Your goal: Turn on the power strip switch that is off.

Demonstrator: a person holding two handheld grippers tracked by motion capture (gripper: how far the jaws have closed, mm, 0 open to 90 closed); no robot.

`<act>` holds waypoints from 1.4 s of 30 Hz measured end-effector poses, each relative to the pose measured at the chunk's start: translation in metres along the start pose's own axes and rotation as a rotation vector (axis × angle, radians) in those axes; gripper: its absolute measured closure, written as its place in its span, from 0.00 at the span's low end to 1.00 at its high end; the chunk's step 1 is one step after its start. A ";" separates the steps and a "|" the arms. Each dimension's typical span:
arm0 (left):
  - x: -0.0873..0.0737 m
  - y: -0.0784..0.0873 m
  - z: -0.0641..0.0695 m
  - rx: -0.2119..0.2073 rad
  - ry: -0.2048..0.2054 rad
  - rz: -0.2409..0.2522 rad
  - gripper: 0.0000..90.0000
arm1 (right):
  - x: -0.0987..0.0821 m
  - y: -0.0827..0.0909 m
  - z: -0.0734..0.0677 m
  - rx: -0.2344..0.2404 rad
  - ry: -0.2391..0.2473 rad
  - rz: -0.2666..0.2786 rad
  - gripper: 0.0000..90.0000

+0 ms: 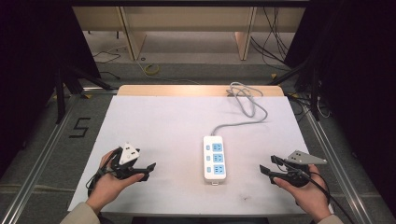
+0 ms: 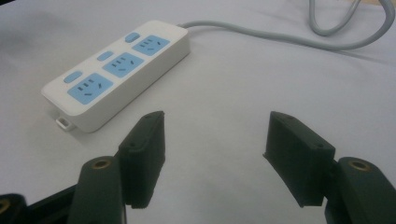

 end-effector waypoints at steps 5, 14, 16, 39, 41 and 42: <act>-0.002 0.001 -0.003 0.007 0.005 0.000 0.25 | 0.001 0.002 -0.001 -0.002 0.000 -0.002 0.52; -0.002 0.001 -0.004 0.010 0.006 -0.002 0.25 | 0.002 0.004 0.001 -0.049 0.044 -0.036 0.86; -0.002 0.001 -0.004 0.010 0.005 -0.003 0.25 | 0.001 0.003 0.002 -0.060 0.046 -0.053 0.93; -0.002 0.001 -0.008 0.022 0.017 -0.005 0.25 | 0.008 0.001 -0.001 -0.057 0.054 -0.070 1.00; -0.003 0.001 -0.008 0.021 0.017 -0.005 0.25 | 0.008 0.001 -0.001 -0.055 0.054 -0.069 1.00; -0.003 0.001 -0.008 0.021 0.016 -0.006 0.25 | 0.010 0.000 -0.001 -0.053 0.054 -0.067 1.00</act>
Point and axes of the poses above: each handheld gripper's, and its own axes: y roughly backward along the jaws, x roughly out of its top, z roughly to its right, the point moved 10 cm from there along -y, roughly forward along the jaws, and after that the axes turned 8 degrees about x, right-handed, at the moved point
